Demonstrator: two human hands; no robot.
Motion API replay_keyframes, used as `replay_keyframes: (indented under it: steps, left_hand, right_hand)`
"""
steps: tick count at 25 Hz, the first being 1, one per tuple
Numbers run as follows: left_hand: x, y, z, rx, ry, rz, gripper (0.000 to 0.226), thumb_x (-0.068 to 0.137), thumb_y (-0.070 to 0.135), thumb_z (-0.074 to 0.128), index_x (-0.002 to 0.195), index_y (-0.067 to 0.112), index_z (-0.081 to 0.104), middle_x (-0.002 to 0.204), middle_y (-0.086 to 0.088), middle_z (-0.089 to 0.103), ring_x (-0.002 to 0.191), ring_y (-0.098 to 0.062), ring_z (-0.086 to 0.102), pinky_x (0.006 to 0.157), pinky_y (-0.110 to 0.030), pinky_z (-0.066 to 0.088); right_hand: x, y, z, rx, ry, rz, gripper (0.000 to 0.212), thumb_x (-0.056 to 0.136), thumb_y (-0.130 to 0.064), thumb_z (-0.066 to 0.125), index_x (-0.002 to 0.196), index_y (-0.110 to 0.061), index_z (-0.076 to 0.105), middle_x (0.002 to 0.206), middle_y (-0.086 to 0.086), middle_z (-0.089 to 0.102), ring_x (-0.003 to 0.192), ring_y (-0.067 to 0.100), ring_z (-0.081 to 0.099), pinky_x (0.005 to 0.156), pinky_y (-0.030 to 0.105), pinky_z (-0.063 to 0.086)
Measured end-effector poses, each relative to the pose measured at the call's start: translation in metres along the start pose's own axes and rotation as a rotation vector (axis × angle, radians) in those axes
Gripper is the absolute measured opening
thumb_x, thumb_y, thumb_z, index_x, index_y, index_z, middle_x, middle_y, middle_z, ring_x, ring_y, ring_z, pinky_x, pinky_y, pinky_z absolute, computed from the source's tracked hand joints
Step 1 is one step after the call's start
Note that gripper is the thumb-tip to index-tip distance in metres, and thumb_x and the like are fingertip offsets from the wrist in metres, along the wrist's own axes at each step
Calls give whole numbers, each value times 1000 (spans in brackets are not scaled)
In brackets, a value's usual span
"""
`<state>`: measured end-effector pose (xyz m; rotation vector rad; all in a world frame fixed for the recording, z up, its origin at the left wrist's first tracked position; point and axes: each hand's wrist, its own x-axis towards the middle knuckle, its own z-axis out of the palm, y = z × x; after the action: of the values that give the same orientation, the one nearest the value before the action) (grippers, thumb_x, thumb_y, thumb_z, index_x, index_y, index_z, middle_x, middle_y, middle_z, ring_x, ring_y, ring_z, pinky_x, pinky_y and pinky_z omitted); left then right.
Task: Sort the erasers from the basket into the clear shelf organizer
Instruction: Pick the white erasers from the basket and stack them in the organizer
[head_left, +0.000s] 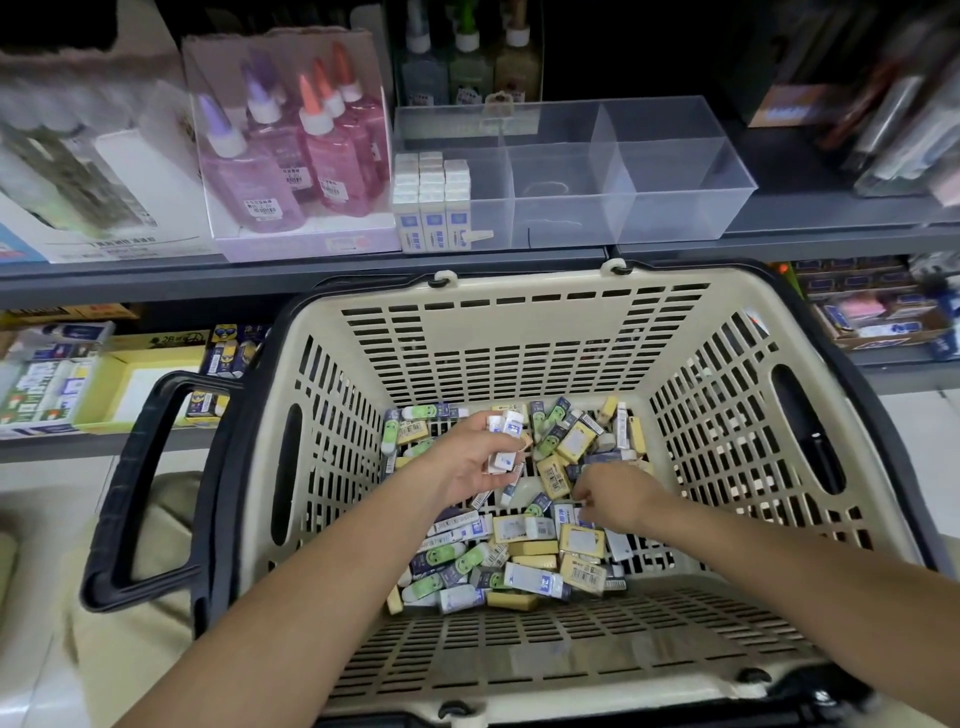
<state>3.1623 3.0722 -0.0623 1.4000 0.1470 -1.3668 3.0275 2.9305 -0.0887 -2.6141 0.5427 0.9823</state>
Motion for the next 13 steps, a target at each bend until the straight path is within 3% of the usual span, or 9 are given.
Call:
replay_keyframes:
  steps: [4, 8, 13]
  left_hand:
    - [0, -2, 2, 59, -20, -26, 34, 82, 0, 64, 108, 20, 54, 110, -7, 60, 86, -16, 58, 65, -29, 51]
    - [0, -1, 3, 64, -11, -17, 35, 79, 0, 67, 105, 20, 55, 119, -11, 57, 99, -21, 54, 64, -29, 51]
    - [2, -4, 1, 90, -17, -23, 29, 79, 0, 68, 99, 17, 55, 93, -3, 62, 81, -15, 58, 69, -31, 50]
  right_hand:
    - [-1, 1, 7, 47, -19, -35, 38, 91, -27, 56, 128, -24, 56, 124, 0, 61, 112, 21, 57, 88, 31, 50]
    - [2, 3, 3, 114, -53, -65, 31, 87, -26, 63, 117, -21, 64, 119, -4, 63, 104, 14, 59, 82, 23, 46]
    - [1, 1, -3, 350, -112, -74, 15, 82, -16, 70, 97, -16, 66, 98, 0, 67, 85, 10, 58, 74, 20, 46]
